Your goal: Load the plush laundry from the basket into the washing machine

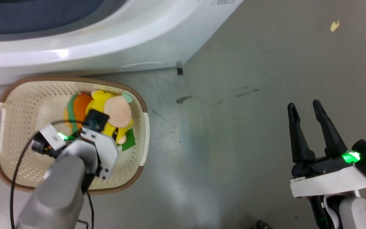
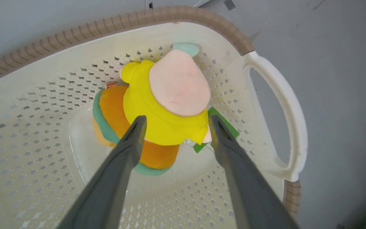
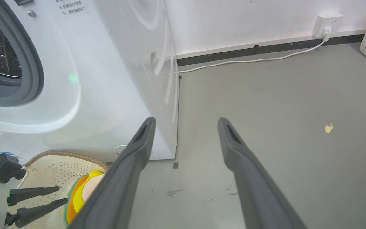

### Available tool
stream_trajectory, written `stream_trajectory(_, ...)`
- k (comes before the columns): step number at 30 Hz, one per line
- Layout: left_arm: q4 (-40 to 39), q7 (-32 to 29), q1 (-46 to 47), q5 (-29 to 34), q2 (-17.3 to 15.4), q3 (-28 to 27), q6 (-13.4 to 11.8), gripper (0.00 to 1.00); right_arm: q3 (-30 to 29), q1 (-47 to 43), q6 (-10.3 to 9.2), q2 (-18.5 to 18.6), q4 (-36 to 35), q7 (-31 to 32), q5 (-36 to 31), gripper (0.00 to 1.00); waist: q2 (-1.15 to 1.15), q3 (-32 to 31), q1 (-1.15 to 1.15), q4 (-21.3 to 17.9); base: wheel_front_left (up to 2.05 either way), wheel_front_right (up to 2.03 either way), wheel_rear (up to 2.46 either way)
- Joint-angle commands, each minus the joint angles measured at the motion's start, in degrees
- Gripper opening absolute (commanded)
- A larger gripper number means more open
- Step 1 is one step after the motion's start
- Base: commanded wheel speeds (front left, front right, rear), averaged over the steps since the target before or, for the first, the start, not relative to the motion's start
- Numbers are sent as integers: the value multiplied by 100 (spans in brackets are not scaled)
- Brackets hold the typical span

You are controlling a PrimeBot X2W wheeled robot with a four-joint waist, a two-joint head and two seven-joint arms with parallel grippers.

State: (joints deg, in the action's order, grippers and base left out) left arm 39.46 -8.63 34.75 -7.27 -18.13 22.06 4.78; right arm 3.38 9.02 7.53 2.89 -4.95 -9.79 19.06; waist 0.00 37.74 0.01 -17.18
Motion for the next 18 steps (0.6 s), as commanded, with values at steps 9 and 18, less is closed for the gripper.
stream_trajectory(9, 810, -311, 764, -306, -125, 139, 25, 100, 2, 161, -3, -1, -89, -159, 292, 100, 0, 534, -1, -180, 0, 0, 0)
stream_trajectory(18, 1476, -254, 1366, -600, -267, 213, -19, 100, 42, 181, -3, -2, -126, -267, 616, 100, 0, 1014, -1, -315, 0, 0, 0)
